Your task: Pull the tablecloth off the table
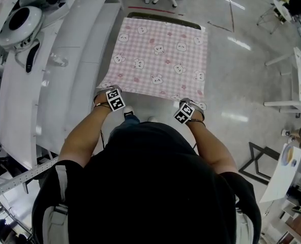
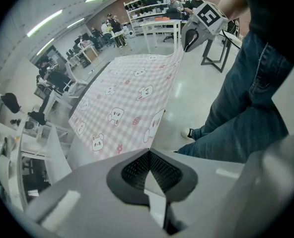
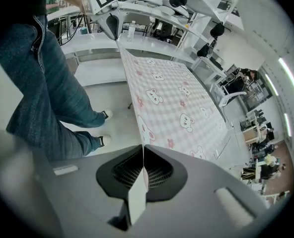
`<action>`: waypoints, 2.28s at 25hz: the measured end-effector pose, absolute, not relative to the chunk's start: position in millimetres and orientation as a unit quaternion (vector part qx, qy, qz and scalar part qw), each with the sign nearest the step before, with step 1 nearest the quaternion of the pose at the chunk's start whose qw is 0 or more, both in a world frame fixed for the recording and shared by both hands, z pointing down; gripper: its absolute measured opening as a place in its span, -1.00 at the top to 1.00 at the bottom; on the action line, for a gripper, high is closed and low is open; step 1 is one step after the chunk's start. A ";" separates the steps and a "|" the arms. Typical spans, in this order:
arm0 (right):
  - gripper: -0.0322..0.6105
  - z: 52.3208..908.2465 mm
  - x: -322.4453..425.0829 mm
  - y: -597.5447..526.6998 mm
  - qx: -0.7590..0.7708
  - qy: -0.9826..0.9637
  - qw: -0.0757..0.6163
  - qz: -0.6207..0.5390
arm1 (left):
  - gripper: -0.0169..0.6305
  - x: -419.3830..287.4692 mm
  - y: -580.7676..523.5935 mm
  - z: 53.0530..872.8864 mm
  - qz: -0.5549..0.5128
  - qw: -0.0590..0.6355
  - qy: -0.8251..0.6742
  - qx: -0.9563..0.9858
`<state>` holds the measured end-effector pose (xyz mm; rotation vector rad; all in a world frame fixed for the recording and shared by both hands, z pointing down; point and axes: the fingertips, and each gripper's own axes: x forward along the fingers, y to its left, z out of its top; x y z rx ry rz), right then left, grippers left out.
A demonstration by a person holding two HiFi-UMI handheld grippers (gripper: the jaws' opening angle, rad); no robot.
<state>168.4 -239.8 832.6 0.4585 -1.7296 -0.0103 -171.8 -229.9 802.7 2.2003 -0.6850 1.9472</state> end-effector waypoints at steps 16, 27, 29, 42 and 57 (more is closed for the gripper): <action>0.80 817.0 153.2 -189.7 0.226 -0.741 0.633 0.016 | 0.94 -188.2 -178.6 799.8 0.631 0.068 -0.208 0.744; 0.80 804.0 131.0 -126.9 0.263 -0.725 0.636 0.025 | 0.94 -210.3 -119.2 795.1 0.616 0.064 -0.186 0.763; 0.80 801.2 126.6 -115.6 0.269 -0.723 0.636 0.028 | 0.94 -214.8 -106.8 794.2 0.615 0.063 -0.181 0.765; 0.80 792.2 101.3 -41.9 0.306 -0.714 0.629 0.043 | 0.94 -240.0 -37.2 794.0 0.611 0.046 -0.156 0.775; 0.80 769.8 92.2 30.8 0.339 -0.708 0.617 0.060 | 0.94 -249.3 17.3 766.1 0.590 0.059 -0.145 0.792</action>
